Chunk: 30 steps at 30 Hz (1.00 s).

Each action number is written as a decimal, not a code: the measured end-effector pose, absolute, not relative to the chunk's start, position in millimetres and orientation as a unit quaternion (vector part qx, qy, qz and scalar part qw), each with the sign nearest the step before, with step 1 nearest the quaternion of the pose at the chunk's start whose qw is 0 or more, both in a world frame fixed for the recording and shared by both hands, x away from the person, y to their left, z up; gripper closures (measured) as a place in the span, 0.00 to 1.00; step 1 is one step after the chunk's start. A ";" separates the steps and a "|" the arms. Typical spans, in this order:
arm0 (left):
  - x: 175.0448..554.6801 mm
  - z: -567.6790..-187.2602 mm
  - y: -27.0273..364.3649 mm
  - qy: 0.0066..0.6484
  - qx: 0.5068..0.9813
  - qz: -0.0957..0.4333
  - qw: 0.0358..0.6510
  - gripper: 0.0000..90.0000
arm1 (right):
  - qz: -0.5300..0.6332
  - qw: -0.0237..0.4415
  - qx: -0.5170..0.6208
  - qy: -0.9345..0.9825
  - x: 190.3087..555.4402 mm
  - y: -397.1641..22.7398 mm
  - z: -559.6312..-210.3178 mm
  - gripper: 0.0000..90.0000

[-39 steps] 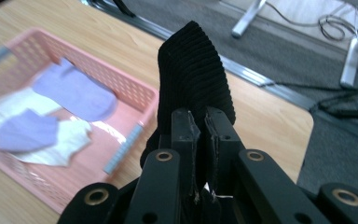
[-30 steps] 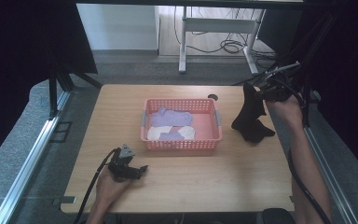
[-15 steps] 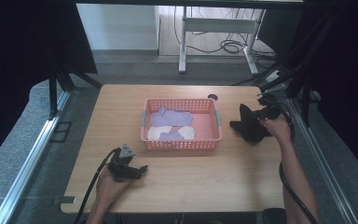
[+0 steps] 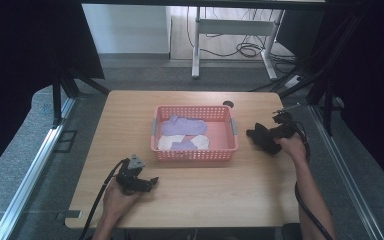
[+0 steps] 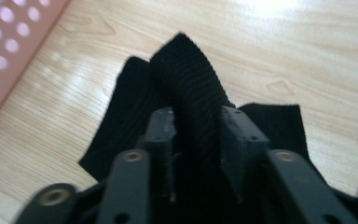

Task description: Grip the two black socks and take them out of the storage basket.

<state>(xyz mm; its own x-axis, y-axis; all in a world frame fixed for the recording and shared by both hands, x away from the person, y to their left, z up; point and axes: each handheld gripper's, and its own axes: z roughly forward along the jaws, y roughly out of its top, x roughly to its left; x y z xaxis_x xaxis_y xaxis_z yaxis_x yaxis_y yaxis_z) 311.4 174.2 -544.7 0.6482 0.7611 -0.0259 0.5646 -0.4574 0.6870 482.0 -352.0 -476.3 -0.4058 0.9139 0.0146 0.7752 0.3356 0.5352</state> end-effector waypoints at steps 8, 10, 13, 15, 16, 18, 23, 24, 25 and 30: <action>311.3 -544.7 174.1 0.395 0.841 0.144 0.341 0.14 | 0.261 0.153 0.509 0.806 474.9 -346.9 -466.4 0.47; 311.3 -544.7 174.0 0.395 0.841 0.144 0.341 0.14 | 0.262 0.157 0.503 0.808 471.9 -344.3 -464.5 0.44; 311.3 -544.7 174.0 0.395 0.841 0.144 0.340 0.14 | 0.272 0.158 0.496 0.809 467.4 -341.5 -459.2 0.40; 311.2 -544.7 174.0 0.395 0.841 0.144 0.340 0.14 | 0.274 0.159 0.492 0.811 464.5 -338.8 -455.5 0.38; 311.2 -544.7 174.0 0.395 0.841 0.144 0.340 0.14 | 0.275 0.162 0.488 0.813 462.3 -336.8 -452.8 0.37; 311.2 -544.7 174.0 0.395 0.841 0.144 0.340 0.14 | 0.277 0.161 0.482 0.816 458.5 -333.6 -448.8 0.35; 311.2 -544.6 174.2 0.394 0.842 0.144 0.339 0.14 | 0.283 0.163 0.467 0.822 446.5 -324.3 -438.6 0.31; 311.2 -544.6 174.2 0.394 0.842 0.144 0.339 0.14 | 0.284 0.162 0.464 0.823 443.6 -322.2 -436.8 0.31; 311.1 -544.6 174.2 0.394 0.842 0.144 0.339 0.14 | 0.286 0.162 0.461 0.824 440.9 -320.7 -435.6 0.30; 310.9 -544.7 173.9 0.396 0.841 0.144 0.340 0.14 | 0.301 0.157 0.449 0.827 427.6 -314.3 -434.4 0.29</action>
